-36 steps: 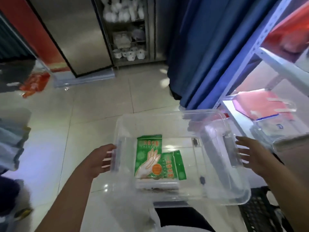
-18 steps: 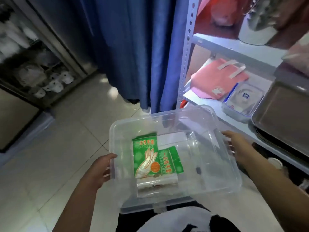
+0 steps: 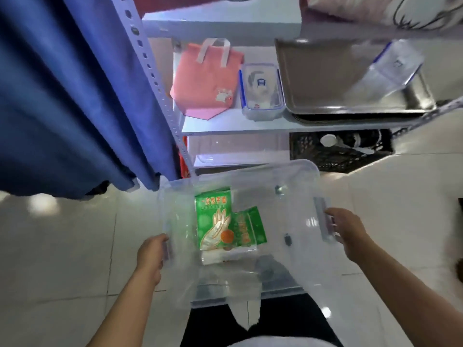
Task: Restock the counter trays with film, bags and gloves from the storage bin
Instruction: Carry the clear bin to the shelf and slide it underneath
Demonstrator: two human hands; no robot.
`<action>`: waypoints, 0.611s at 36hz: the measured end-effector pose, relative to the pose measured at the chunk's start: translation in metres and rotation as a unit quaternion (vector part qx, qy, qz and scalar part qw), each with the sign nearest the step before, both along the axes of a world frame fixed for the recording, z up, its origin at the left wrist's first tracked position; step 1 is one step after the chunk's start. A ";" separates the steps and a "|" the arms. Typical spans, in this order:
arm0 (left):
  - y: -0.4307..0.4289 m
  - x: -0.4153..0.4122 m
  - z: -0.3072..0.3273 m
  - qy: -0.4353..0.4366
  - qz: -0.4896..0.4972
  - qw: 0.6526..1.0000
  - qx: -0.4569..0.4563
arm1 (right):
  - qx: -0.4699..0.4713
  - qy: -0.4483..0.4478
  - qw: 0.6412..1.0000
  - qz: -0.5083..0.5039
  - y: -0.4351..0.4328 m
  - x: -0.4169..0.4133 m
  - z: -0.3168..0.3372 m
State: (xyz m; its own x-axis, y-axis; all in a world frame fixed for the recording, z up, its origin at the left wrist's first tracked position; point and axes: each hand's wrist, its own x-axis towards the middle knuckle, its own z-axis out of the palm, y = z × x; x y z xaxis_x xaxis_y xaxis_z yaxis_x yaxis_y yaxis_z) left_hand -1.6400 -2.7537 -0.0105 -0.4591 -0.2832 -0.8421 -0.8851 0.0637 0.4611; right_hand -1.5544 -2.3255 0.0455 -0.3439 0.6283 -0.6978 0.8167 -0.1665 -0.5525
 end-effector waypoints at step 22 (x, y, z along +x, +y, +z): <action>0.087 0.010 -0.360 -0.047 -0.201 0.979 -0.007 | 0.056 -0.061 0.993 -0.089 0.058 0.087 -0.369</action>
State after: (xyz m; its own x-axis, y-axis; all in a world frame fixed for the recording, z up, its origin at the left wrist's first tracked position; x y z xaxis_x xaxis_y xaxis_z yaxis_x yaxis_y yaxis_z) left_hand -1.6299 -2.6665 -0.3700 -0.4570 -0.1081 -0.8828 -0.8257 0.4205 0.3760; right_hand -1.4676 -2.2674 -0.3233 -0.1380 0.7477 -0.6495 0.8413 -0.2575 -0.4753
